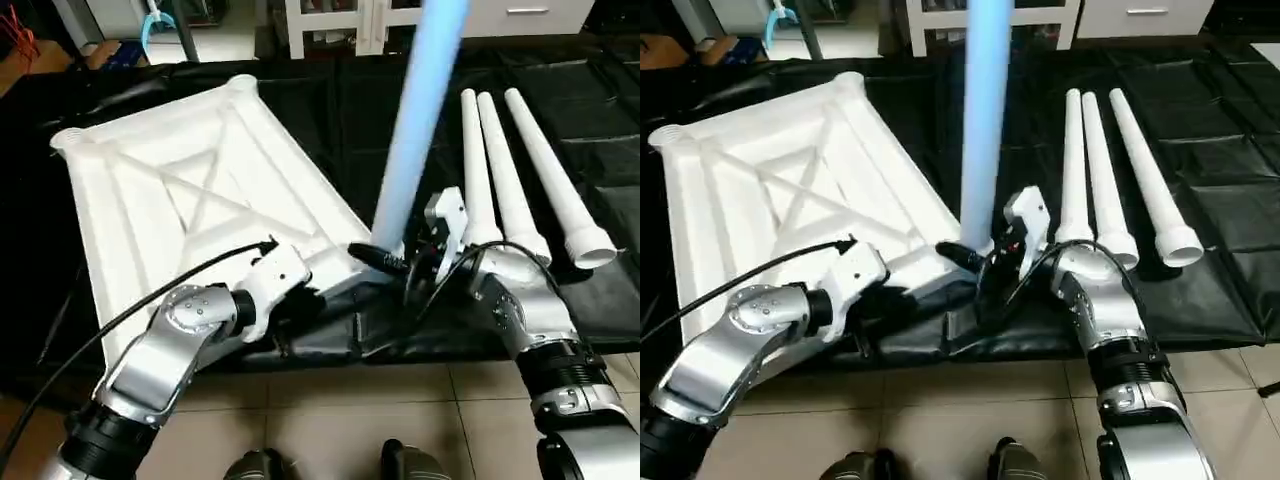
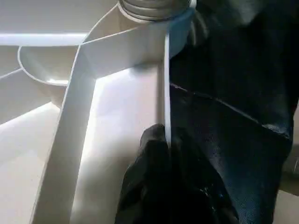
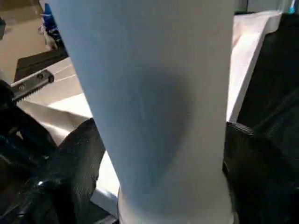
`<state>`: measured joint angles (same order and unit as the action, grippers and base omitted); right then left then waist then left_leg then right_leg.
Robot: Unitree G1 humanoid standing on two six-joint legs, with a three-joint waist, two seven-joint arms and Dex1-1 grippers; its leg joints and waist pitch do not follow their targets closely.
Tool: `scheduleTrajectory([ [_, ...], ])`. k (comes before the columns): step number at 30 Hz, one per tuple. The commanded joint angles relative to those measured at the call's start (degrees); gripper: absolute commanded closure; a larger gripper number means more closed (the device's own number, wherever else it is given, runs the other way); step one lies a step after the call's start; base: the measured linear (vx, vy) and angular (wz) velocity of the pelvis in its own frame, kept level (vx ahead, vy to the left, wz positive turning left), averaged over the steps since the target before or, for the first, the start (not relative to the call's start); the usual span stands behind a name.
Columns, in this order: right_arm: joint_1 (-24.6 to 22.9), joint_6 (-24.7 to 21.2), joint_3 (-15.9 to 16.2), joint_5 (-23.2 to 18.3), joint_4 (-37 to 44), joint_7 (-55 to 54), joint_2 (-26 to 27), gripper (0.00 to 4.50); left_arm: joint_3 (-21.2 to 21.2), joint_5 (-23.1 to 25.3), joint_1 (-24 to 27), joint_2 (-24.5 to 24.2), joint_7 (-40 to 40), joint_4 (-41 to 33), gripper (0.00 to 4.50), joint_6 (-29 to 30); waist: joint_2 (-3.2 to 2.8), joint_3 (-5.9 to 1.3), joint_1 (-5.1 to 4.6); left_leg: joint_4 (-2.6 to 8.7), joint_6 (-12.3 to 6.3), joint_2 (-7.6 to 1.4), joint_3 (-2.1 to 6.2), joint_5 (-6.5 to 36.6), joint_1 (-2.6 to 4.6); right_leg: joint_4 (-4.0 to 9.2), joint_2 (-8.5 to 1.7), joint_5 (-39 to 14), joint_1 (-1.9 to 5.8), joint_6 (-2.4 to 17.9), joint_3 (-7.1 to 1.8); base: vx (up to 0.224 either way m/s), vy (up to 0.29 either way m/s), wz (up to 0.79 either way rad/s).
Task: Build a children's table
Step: Rotate leg to tighten
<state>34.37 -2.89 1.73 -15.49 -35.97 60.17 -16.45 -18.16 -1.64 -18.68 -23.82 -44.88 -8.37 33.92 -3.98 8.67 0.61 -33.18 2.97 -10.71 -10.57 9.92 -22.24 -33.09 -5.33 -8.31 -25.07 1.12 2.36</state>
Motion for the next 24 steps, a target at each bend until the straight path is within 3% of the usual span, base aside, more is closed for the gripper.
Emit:
scheduleTrajectory([
  [1, 0.96, 0.67, 0.75, 0.87, -1.29, 1.02, -0.60, 0.97, -2.47, -0.38, 1.28, -0.66, -1.38, 0.05, 4.50, 1.43, 1.04, -4.48, 0.06, 3.51, -7.86, -1.67, 0.27, 8.46, 0.89, 2.83, -2.02, -12.38, 3.34, 15.64, -1.42, 0.000, 0.000, 0.00],
  [7, 0.93, 1.52, 0.83, 1.50, -2.72, 1.01, -1.05, 1.47, -2.54, -0.41, 1.20, -0.74, -1.40, -0.03, 4.50, 1.60, 0.97, -4.62, 0.16, 3.22, -9.50, -1.63, 0.16, 6.23, 0.82, 2.55, -1.98, -9.53, 3.44, 16.63, -1.34, 0.000, 0.000, 0.00],
  [11, 1.13, 2.34, 0.40, 2.24, -4.00, -0.44, -1.17, 1.74, -2.56, -0.33, 0.98, -0.56, -1.28, 0.23, 4.50, 1.57, 0.93, -4.48, 0.12, 3.30, -9.14, -1.68, 0.17, 7.28, 0.89, 2.72, -1.96, -11.02, 3.35, 16.43, -1.30, 0.000, 0.000, 0.00],
  [24, 1.25, 3.02, -2.67, 0.31, -5.24, -5.27, 1.98, 1.78, -2.57, -0.21, 0.19, -0.02, 0.05, 0.93, 4.50, 1.87, 0.90, -4.28, -0.13, 3.45, -8.53, -1.72, 0.22, 8.86, 0.83, 2.85, -2.01, -12.38, 3.29, 16.19, -1.35, 0.000, 0.000, 0.00],
])
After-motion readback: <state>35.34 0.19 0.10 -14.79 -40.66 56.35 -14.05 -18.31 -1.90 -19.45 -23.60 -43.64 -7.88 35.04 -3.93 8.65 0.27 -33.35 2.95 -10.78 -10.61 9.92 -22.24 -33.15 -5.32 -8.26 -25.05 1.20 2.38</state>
